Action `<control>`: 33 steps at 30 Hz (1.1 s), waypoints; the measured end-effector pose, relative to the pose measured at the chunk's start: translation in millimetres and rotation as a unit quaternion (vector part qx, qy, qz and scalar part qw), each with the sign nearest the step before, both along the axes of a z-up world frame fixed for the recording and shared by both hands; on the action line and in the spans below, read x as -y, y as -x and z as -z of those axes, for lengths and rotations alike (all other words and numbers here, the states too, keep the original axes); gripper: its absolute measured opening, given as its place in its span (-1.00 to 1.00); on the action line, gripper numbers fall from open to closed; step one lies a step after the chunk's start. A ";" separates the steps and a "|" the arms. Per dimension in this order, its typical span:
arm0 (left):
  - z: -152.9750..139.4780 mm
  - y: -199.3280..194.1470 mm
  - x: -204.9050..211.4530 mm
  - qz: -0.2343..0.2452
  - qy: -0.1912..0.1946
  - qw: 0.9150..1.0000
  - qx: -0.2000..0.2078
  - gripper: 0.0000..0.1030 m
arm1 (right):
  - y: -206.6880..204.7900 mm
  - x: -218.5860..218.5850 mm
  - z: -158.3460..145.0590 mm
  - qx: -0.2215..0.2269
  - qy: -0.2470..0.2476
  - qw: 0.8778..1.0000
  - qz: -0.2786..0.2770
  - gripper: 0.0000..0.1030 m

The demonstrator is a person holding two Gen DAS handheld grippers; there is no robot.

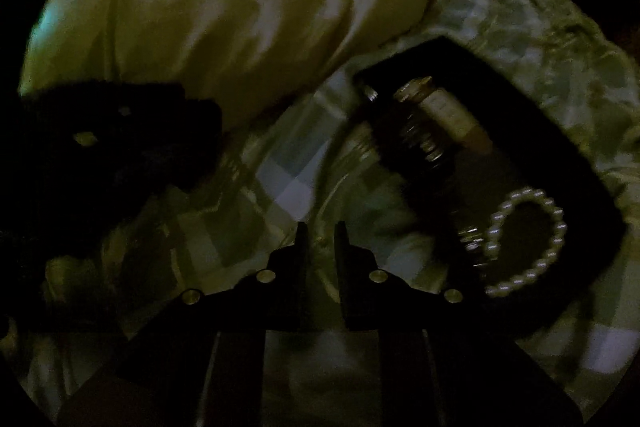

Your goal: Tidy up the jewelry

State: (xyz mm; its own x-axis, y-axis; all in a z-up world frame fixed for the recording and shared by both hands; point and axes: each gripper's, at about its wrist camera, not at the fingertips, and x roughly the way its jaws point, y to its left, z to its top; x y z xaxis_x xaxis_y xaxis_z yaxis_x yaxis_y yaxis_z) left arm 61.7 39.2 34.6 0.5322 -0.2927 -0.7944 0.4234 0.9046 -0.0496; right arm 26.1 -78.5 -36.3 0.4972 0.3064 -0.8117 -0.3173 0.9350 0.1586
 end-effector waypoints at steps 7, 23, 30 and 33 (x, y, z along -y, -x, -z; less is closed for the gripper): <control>-5.9 -6.9 -16.4 -0.001 0.004 1.000 -0.013 0.04 | -1.8 -12.0 19.8 -0.028 0.032 0.999 -0.010 -0.73; -8.6 -15.2 -25.7 -0.008 0.055 0.998 -0.042 0.04 | -13.7 -8.9 30.5 -0.056 0.018 0.998 0.007 -0.73; -5.2 -15.0 -20.4 -0.004 0.048 0.998 -0.043 0.11 | -19.0 -14.9 32.8 -0.051 0.045 0.998 0.000 -0.73; -4.2 -14.7 -19.0 -0.003 0.044 0.998 -0.043 0.12 | -17.1 -16.0 30.6 -0.048 0.050 0.998 -0.001 -0.75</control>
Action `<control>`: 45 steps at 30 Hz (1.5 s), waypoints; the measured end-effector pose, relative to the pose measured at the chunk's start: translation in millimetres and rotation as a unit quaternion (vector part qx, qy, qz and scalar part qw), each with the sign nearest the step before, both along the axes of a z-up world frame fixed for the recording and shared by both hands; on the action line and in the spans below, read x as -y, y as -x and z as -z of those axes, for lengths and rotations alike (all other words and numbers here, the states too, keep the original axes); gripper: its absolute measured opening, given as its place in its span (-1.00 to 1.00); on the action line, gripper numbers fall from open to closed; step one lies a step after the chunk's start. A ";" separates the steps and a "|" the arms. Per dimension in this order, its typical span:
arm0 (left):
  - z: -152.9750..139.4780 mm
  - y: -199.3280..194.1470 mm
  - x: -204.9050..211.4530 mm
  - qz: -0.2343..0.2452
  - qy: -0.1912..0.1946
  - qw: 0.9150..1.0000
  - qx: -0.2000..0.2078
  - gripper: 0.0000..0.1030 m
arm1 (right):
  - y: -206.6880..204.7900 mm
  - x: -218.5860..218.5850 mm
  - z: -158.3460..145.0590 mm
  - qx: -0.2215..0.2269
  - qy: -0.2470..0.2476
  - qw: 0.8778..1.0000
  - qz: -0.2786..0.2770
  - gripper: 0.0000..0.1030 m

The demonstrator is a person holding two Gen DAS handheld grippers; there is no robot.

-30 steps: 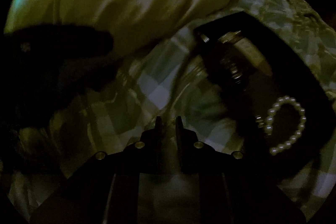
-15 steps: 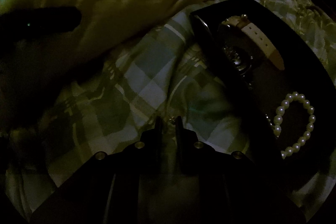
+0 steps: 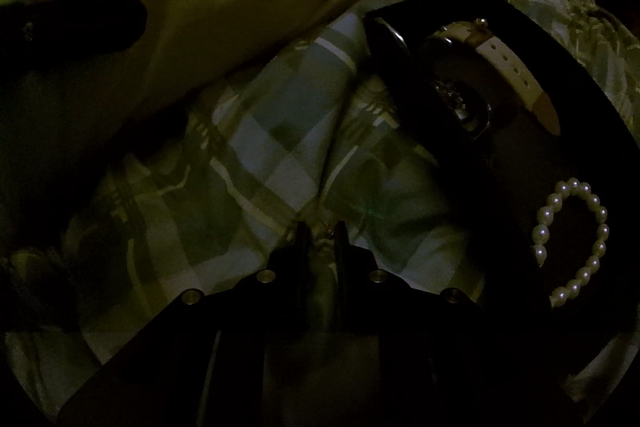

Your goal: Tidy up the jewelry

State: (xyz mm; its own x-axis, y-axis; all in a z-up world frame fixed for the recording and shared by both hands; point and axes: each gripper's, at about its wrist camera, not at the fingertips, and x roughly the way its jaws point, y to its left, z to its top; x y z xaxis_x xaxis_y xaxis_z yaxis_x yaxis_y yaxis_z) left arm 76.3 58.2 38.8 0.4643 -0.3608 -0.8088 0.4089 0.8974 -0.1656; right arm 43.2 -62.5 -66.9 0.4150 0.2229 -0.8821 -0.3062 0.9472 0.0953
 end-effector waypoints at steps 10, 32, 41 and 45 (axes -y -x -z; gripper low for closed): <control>1.4 -0.3 0.4 -0.005 0.006 1.000 -0.002 0.13 | 19.0 21.3 -24.0 0.033 -0.044 0.998 0.028 -0.91; 5.5 -1.0 8.6 -0.010 0.014 1.000 -0.011 0.30 | 15.5 18.3 -19.2 -0.015 -0.074 0.997 0.005 -0.89; 12.8 3.1 17.9 0.000 -0.003 1.000 -0.012 0.47 | 11.5 29.8 -11.5 -0.040 -0.073 0.995 0.052 -0.88; 16.6 3.6 20.8 0.002 -0.002 1.000 -0.018 0.49 | 18.3 29.3 -14.5 -0.034 -0.057 0.996 0.056 -0.86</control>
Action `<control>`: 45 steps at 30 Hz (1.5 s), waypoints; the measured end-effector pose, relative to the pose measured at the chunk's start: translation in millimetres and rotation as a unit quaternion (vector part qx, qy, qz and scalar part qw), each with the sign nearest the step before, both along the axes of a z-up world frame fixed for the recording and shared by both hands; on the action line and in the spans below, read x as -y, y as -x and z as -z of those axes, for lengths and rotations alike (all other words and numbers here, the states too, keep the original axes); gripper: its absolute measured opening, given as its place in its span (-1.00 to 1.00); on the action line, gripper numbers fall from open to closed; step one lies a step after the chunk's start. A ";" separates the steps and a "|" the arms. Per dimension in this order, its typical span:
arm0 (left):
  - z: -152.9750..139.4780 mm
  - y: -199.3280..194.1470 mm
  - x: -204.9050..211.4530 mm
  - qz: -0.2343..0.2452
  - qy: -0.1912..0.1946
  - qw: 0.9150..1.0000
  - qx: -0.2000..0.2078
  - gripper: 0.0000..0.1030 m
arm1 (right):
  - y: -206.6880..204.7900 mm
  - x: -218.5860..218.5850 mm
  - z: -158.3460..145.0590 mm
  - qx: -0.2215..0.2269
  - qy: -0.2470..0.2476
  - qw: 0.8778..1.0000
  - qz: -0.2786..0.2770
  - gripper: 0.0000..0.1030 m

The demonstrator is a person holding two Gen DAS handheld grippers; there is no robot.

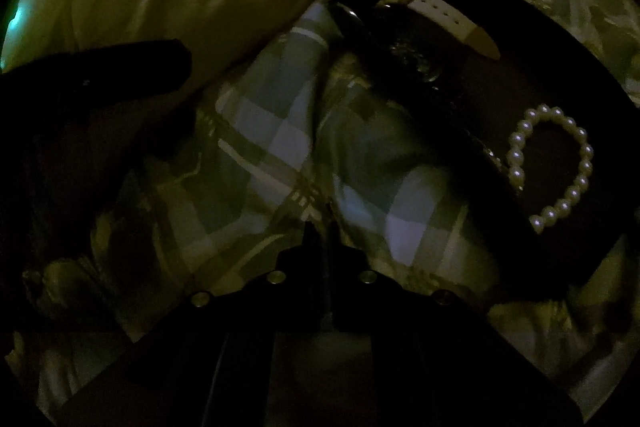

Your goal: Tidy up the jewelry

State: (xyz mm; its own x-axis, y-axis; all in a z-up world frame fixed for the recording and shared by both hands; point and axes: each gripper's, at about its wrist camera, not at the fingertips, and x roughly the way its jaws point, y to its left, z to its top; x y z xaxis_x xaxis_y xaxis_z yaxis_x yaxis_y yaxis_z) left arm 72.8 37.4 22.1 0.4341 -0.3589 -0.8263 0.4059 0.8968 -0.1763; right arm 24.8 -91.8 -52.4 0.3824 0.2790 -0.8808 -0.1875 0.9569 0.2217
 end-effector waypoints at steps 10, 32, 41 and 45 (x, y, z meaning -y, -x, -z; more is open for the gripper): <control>4.9 -0.7 4.9 0.005 0.000 1.000 -0.009 0.50 | 7.7 0.0 -16.0 0.026 -0.018 0.999 0.007 -0.13; 8.0 0.3 7.7 0.005 -0.001 1.000 -0.015 0.50 | 0.3 -4.1 0.2 0.040 0.021 0.999 0.013 -0.63; 14.9 -1.4 5.8 -0.008 -0.021 1.000 -0.020 0.48 | 4.8 -21.7 9.4 0.034 0.061 0.997 -0.025 -0.64; 16.2 -1.1 5.4 -0.007 -0.022 1.000 -0.020 0.48 | -4.8 -23.5 8.9 0.039 0.066 0.997 -0.030 -0.87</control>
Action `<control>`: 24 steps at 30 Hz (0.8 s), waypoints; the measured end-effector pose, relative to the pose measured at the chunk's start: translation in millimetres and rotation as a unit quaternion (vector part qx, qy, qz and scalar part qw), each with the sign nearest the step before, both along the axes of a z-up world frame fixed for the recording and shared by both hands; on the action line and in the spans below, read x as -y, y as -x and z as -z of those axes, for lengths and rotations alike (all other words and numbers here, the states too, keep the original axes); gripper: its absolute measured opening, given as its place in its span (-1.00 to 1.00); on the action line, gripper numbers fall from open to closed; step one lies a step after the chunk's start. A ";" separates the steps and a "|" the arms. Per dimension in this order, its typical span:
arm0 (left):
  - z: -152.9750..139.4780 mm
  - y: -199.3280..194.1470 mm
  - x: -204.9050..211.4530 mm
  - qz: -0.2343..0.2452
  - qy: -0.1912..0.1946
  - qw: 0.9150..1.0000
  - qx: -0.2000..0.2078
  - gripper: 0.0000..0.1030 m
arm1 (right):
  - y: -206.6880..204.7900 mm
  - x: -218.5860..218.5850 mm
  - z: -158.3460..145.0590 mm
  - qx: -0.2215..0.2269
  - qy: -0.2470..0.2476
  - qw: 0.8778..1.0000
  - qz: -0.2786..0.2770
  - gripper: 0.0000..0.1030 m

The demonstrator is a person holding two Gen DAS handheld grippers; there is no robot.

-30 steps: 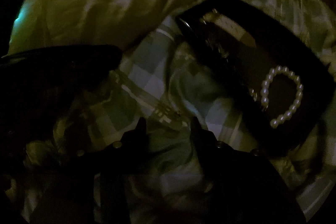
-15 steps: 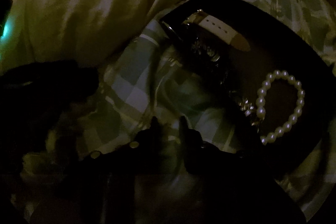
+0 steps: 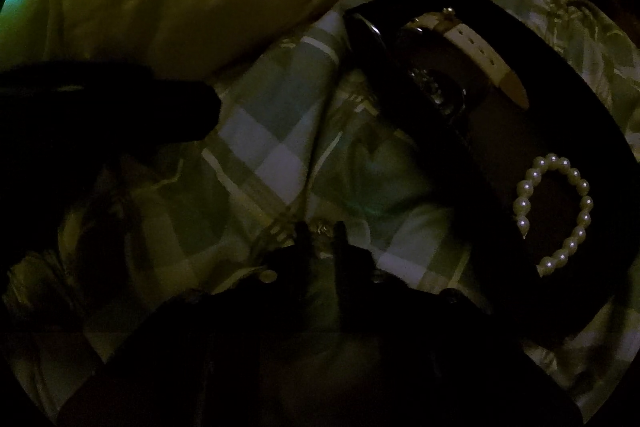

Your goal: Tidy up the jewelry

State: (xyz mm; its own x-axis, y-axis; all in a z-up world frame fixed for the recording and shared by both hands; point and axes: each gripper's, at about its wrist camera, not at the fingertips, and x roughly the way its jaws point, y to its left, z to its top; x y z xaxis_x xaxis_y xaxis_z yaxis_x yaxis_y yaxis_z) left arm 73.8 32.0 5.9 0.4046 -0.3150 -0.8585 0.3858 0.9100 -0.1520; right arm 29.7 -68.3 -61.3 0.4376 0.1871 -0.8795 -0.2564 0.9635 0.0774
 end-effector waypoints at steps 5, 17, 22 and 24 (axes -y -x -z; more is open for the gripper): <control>1.0 0.0 0.7 0.000 0.000 1.000 0.001 0.49 | 10.5 11.7 -15.0 0.013 -0.045 0.999 0.012 -0.95; -10.8 1.9 7.2 0.000 0.012 1.000 0.009 0.48 | 37.5 49.0 -79.6 0.103 -0.110 0.988 0.039 -0.95; -33.8 0.0 26.0 0.014 0.008 0.999 0.033 0.48 | 38.3 81.5 -102.3 0.149 -0.110 0.979 0.084 -0.95; -40.7 -0.9 36.5 0.022 0.004 0.999 0.044 0.48 | 29.8 93.5 -103.0 0.149 -0.118 0.977 0.097 -0.95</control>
